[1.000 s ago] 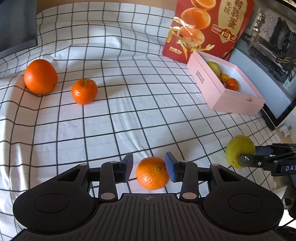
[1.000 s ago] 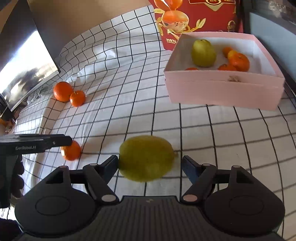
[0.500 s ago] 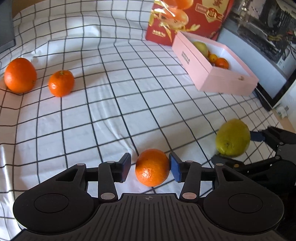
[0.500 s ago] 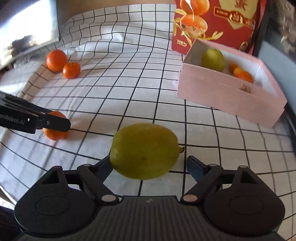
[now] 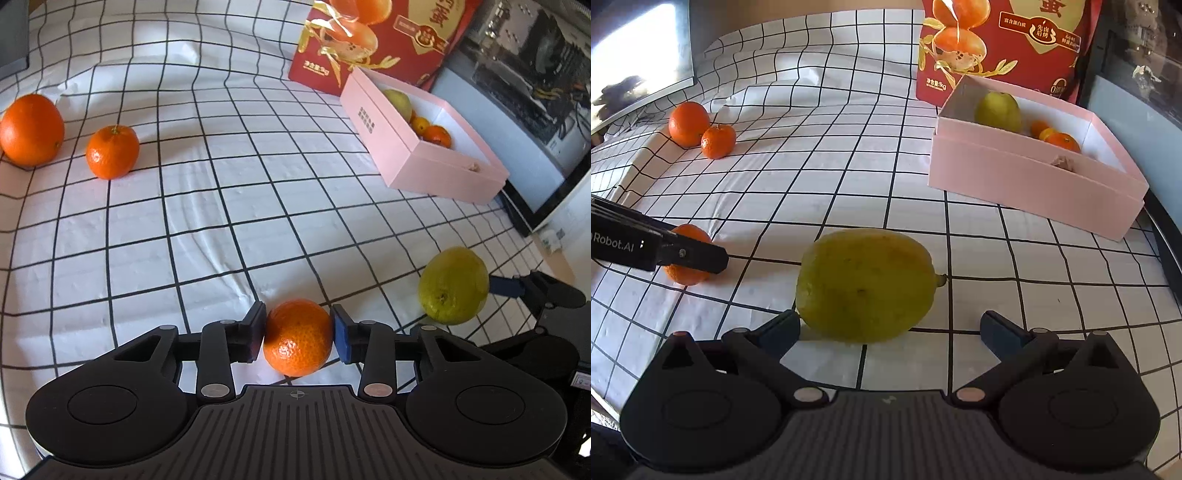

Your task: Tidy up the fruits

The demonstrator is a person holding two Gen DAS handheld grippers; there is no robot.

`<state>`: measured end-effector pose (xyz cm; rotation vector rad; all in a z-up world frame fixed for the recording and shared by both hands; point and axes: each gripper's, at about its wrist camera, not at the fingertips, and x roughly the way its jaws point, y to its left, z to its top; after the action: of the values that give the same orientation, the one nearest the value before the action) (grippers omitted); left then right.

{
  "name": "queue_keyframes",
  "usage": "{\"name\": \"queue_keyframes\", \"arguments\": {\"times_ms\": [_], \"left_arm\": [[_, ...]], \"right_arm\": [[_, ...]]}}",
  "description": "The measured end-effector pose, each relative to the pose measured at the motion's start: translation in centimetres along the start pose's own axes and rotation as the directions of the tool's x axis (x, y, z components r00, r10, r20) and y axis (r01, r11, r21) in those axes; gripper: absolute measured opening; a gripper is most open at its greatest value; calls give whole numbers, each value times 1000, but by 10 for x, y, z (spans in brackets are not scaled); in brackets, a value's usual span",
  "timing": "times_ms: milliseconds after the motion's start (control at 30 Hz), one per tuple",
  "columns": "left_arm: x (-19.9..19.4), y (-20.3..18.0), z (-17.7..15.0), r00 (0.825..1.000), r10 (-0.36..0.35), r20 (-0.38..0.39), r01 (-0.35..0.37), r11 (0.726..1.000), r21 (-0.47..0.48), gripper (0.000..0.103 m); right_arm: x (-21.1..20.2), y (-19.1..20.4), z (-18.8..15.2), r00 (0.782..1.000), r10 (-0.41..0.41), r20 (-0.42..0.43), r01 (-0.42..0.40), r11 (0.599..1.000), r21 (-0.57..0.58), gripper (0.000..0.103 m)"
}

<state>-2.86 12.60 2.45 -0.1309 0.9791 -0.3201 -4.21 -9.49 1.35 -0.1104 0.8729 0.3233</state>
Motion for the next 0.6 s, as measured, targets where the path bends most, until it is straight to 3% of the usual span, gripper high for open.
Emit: {"name": "queue_keyframes", "arguments": {"times_ms": [167,267,400,600], "left_arm": [[-1,3,-2,1000,-11,12,11,1000,-9,42],[-1,0,-4,1000,-1,17,1,1000,7,42],[0,-5,-5,1000,21,20,-21,999,37,42],[-1,-2,-5,1000,10,24,-10,1000,0,42]], "right_arm": [[1,-4,5,999,28,-34,-29,999,-17,102],[-1,-8,10,999,40,-28,-39,999,31,95],[1,-3,14,999,38,-22,-38,999,2,89],[3,2,19,998,54,-9,-54,998,-19,78]]}}
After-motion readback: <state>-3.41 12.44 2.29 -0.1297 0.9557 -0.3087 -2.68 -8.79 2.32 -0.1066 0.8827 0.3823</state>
